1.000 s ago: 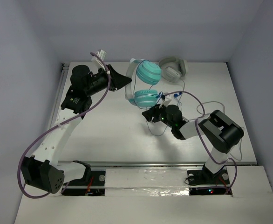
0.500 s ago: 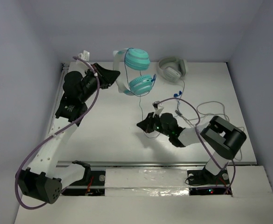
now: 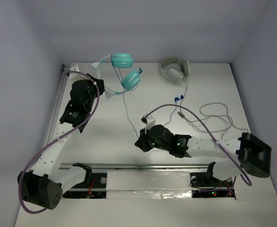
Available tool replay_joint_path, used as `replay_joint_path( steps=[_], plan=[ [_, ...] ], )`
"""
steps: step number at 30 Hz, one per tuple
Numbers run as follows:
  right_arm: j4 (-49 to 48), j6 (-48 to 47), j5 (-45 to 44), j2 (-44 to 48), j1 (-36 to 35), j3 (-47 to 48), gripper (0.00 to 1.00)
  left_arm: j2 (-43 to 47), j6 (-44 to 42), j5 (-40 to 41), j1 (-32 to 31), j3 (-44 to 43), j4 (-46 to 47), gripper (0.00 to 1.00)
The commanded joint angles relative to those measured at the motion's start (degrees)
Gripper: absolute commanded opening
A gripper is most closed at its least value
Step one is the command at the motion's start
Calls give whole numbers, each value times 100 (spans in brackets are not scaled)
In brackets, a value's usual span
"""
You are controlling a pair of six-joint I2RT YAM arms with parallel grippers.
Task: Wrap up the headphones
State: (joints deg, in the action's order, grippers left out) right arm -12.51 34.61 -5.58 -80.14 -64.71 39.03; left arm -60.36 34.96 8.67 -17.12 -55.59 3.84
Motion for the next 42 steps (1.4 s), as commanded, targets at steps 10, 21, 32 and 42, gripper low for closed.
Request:
replay_joint_path(
  steps=[10, 21, 32, 42],
  plan=[
    [3639, -516, -1137, 921, -868, 2142, 0, 33, -560, 1375, 34, 110, -313, 0],
    [4942, -1640, -2095, 675, -868, 3778, 0, -283, -534, 1480, -783, 602, -814, 0],
    [4873, -2503, -2799, 324, -614, 4307, 0, -565, -508, 498, -1346, 1191, -515, 0],
    [4205, -3170, -2720, 51, 230, 4166, 0, -916, -1219, -832, -1574, 910, -717, 0]
  ],
)
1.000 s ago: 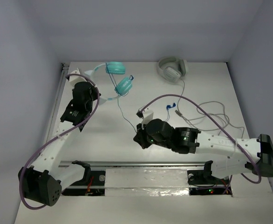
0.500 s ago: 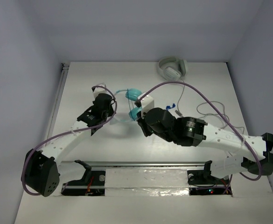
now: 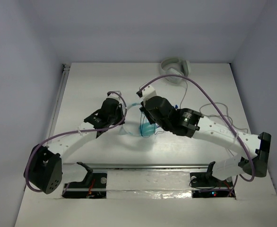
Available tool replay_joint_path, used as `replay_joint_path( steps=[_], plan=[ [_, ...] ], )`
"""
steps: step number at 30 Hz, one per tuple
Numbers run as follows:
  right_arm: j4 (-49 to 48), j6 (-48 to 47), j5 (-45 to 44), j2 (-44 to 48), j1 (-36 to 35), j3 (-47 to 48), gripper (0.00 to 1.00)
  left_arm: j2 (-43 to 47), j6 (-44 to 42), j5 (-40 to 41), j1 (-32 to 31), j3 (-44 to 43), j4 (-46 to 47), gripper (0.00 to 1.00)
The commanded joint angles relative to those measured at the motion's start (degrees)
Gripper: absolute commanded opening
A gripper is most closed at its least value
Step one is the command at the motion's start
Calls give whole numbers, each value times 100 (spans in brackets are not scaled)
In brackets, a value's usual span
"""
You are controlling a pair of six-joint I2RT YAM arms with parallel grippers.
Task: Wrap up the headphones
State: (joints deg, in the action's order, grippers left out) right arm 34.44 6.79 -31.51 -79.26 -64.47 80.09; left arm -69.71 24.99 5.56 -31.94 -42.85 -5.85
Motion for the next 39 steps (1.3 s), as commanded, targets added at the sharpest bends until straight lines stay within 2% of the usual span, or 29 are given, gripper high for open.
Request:
replay_joint_path(
  steps=[1, 5, 9, 14, 22, 26, 29, 31, 35, 39],
  plan=[
    [-638, -441, -119, -45, 302, 41, 0, 2, -423, -730, -93, -390, 146, 0],
    [-1113, -817, -198, -89, 698, -38, 0, -226, -1064, -1188, -93, -820, -381, 0],
    [-1281, -1135, -294, -194, 821, -91, 0, -175, -1365, -1163, -93, -900, -540, 0],
    [-1369, -1197, -444, -361, 1006, -266, 0, -86, -1611, -1567, -93, -927, -549, 0],
    [-1387, -819, -602, -309, 1068, -661, 0, -42, -1980, -855, -93, -1217, -839, 0],
    [-992, -696, -787, -362, 1121, -688, 1, -25, -2025, -286, -93, -1261, -909, 0],
    [-974, -521, -621, -230, 1121, -697, 4, 19, -2077, -852, -93, -1235, -813, 0],
    [-755, -433, -567, -256, 1121, -557, 4, -7, -2121, -741, -93, -1278, -865, 0],
    [-965, -582, -576, -247, 1235, -574, 4, -34, -2183, -1320, -145, -1243, -804, 0],
    [-307, -442, -358, -213, 1235, -380, 5, -42, -2157, -741, -145, -1278, -857, 0]
  ],
)
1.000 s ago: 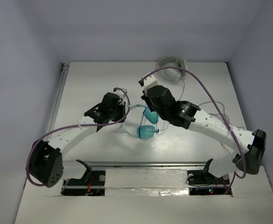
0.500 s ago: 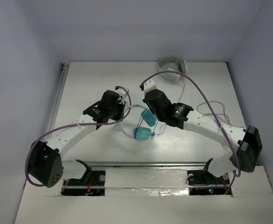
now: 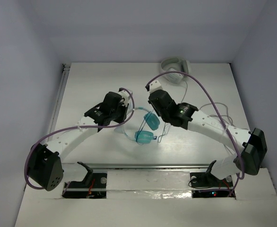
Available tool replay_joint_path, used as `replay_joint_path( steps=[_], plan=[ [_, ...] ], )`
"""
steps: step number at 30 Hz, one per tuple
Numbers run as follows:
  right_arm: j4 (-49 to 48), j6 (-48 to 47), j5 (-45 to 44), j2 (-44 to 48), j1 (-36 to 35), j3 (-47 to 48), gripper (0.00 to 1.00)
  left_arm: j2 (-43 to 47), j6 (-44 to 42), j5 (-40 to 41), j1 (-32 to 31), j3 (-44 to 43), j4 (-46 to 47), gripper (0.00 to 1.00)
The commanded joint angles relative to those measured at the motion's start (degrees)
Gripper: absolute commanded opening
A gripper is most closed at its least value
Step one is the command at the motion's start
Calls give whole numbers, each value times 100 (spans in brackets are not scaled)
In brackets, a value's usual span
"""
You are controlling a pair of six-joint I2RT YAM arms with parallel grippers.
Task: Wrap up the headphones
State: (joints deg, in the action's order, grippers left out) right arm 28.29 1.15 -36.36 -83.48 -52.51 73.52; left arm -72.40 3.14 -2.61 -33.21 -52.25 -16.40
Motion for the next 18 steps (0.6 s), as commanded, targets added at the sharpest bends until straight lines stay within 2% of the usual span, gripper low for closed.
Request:
replay_joint_path(
  steps=[1, 6, 9, 12, 18],
  plan=[
    [387, 183, 155, 314, 39, 216, 6, 226, 3, 77, -19, -347, 173, 0],
    [888, 649, 322, 842, 39, 14, 13, 121, -50, -45, -80, -400, 173, 0],
    [634, 571, 191, 755, 39, 101, 13, 42, -103, -836, -80, -409, 287, 0],
    [-84, 369, 181, 483, 275, 154, 11, 111, -138, -1267, -142, -374, 330, 0],
    [-605, 342, 217, 306, 636, 23, 10, 419, -59, -1839, -142, -391, 401, 0]
  ],
)
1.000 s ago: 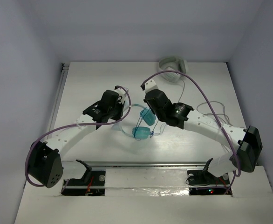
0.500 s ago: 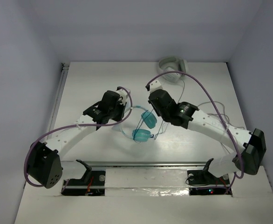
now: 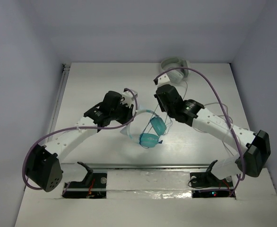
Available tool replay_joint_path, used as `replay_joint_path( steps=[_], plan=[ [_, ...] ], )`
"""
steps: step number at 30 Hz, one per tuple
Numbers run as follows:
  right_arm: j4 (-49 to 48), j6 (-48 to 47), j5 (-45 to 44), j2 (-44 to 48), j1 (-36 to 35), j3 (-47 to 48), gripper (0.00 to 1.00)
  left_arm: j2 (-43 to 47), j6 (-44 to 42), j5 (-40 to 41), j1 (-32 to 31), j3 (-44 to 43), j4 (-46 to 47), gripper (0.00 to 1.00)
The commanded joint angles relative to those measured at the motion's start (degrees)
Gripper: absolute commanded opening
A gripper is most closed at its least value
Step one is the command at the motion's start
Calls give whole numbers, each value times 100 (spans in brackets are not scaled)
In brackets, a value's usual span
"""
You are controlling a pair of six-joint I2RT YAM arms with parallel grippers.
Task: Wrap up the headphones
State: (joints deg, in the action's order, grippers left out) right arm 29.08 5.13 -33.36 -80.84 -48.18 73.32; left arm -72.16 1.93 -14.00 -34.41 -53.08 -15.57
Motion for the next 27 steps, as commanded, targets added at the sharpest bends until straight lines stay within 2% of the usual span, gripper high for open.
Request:
replay_joint_path(
  steps=[1, 8, 12, 15, 17, 21, 27],
  plan=[
    [-728, -29, -30, 50, 256, -1, 10, 422, 79, -701, -22, -326, 327, 0],
    [-1430, 427, 663, 516, 599, -634, 12, 642, 263, -691, 48, -545, 450, 0],
    [-2317, 823, 2329, 850, 1073, -1222, 13, 677, 395, -876, 101, -694, 529, 0],
    [-3337, 1112, 2922, 982, 1205, -1768, 15, 765, 588, -911, 154, -817, 687, 0],
    [-4022, 1393, 3580, 991, 1206, -2135, 17, 809, 728, -1226, 285, -923, 801, 0],
    [-4981, 1570, 4039, 895, 1329, -2559, 19, 809, 975, -1719, 339, -1090, 1038, 0],
    [-6124, 1878, 4645, 816, 1329, -3068, 23, 905, 1336, -1448, 540, -1319, 1241, 0]
  ],
)
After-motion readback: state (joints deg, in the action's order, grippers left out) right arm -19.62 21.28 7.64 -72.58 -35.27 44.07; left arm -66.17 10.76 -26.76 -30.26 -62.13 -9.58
